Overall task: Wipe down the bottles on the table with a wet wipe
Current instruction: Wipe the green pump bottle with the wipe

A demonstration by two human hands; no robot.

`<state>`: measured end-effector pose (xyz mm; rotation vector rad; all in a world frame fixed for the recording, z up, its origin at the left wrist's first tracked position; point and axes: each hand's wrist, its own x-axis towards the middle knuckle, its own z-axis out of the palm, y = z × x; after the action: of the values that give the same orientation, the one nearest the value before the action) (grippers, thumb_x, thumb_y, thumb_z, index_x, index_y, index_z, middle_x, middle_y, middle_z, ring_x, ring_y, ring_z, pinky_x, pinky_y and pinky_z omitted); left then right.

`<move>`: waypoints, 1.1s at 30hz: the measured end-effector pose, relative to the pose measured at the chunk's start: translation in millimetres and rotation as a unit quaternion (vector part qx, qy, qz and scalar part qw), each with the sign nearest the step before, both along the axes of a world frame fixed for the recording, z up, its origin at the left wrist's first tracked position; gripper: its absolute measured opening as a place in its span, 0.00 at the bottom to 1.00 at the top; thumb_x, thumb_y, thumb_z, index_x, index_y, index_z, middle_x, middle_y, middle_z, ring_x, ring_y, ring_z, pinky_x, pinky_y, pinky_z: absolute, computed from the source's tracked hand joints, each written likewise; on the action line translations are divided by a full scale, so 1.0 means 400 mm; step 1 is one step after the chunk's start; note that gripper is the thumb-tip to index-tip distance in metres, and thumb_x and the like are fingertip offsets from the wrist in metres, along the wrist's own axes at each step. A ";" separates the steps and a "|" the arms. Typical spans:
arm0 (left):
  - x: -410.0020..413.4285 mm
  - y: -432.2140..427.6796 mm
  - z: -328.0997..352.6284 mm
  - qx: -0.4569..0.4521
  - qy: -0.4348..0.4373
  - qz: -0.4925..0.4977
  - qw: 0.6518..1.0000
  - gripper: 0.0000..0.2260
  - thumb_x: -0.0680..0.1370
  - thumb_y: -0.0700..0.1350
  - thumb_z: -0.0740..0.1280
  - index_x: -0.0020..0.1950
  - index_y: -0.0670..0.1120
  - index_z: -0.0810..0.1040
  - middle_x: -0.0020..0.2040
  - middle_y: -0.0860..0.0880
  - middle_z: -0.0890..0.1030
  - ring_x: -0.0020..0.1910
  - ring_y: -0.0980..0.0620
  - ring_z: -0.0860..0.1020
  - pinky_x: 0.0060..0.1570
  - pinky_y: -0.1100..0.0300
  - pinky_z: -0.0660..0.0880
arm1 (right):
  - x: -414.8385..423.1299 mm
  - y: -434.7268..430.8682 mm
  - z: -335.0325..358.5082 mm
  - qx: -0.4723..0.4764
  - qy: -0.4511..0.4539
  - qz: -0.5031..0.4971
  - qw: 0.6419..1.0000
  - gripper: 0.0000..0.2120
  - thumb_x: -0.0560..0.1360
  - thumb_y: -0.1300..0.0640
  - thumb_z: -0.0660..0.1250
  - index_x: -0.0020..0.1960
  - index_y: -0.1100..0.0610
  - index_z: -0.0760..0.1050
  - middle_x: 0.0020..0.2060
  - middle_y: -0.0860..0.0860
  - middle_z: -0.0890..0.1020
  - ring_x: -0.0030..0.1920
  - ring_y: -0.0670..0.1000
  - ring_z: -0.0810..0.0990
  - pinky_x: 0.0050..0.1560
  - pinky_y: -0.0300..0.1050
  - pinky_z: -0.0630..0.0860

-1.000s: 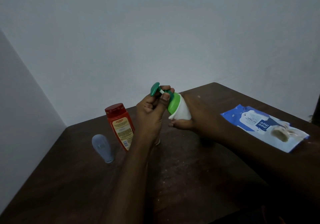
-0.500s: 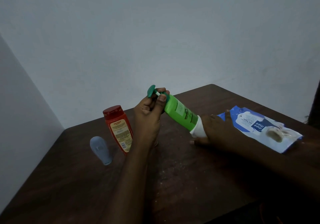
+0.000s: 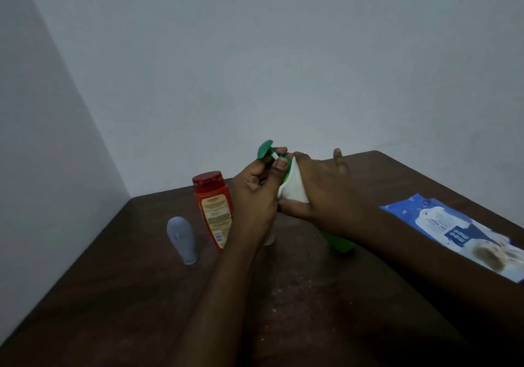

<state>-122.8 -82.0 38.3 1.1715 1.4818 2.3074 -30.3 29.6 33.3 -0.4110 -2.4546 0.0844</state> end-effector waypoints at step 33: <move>0.039 0.002 -0.002 -0.014 0.052 -0.112 0.992 0.17 0.79 0.28 0.68 0.62 0.44 0.83 0.57 0.49 0.87 0.62 0.52 0.83 0.62 0.59 0.79 | 0.040 0.045 -0.048 -0.041 0.194 -0.033 0.980 0.25 0.69 0.29 0.66 0.52 0.48 0.69 0.43 0.42 0.77 0.47 0.49 0.78 0.61 0.54 0.65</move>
<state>-107.3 -81.1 37.7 1.3916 1.3317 2.1010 -14.2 47.6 14.3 -0.4646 -2.0560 0.2178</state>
